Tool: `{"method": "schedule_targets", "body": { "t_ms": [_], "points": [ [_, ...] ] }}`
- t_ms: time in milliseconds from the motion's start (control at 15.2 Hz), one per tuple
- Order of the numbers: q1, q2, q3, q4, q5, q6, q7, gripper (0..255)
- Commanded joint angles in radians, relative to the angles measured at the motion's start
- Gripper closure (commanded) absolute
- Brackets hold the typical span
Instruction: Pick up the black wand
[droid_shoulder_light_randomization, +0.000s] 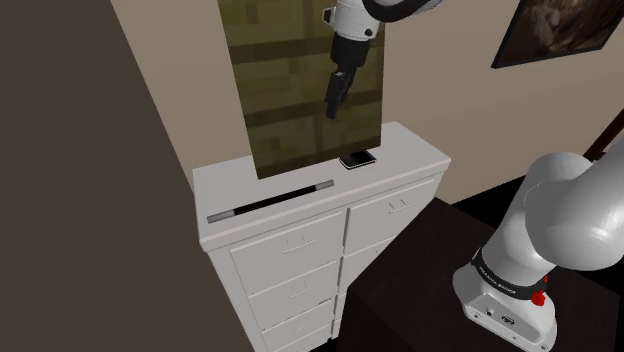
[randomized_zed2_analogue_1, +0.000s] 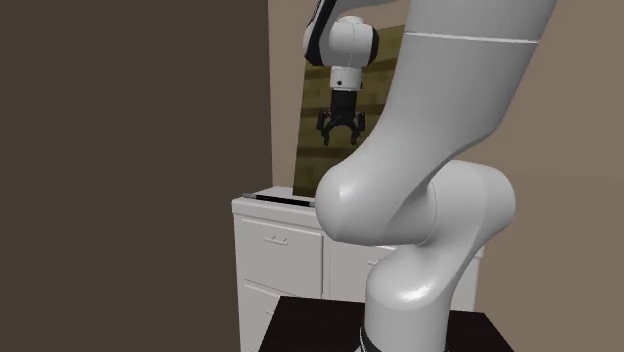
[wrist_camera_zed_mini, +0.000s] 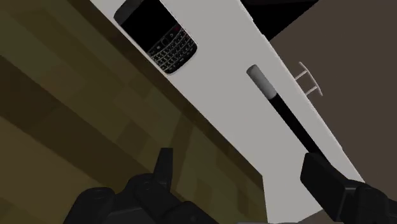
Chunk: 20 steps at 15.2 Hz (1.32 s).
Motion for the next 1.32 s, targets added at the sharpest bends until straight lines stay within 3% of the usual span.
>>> {"method": "schedule_targets", "body": {
  "t_ms": [0, 1056, 1254],
  "points": [
    [0.025, 0.051, 0.006, 0.012, 0.003, 0.032, -0.058, 0],
    [0.203, 0.395, 0.133, 0.074, -0.012, 0.247, -0.421, 0],
    [0.207, 0.415, 0.137, 0.061, -0.015, 0.279, -0.428, 0]
  ]
}}
